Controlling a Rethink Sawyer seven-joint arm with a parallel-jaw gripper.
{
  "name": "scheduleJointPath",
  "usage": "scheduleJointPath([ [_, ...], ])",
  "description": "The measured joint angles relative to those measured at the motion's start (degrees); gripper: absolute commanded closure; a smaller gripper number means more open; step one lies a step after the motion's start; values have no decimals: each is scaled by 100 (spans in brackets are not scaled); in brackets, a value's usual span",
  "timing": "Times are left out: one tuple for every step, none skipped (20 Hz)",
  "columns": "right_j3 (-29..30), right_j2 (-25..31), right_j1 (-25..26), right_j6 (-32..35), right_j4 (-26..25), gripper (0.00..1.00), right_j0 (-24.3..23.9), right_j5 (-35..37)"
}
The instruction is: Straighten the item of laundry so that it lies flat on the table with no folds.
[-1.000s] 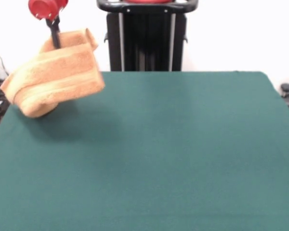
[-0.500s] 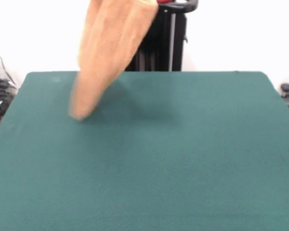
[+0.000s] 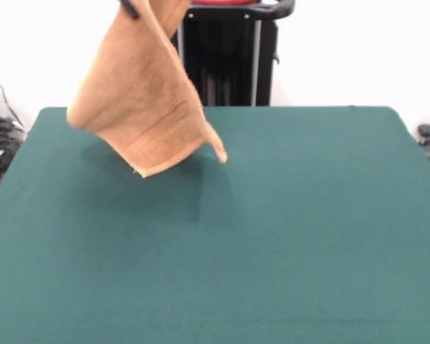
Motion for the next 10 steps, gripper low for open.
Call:
scheduleJointPath([
  [17, 43, -24, 0, 108, 100, -61, 184],
  [42, 96, -37, 0, 145, 100, -96, 430],
  [56, 126, -36, 0, 98, 100, -87, 534],
  [66, 158, -34, 0, 7, 100, -59, 610],
  [68, 167, -35, 0, -25, 100, -47, 620],
  [71, 180, -35, 0, -73, 100, -28, 631],
  [71, 213, -48, 0, -154, 100, 17, 635],
  [72, 229, -62, -1, -153, 100, 32, 635],
  [72, 244, -73, -2, -149, 100, 35, 635],
  [71, 259, -85, -4, -146, 100, 39, 635],
])
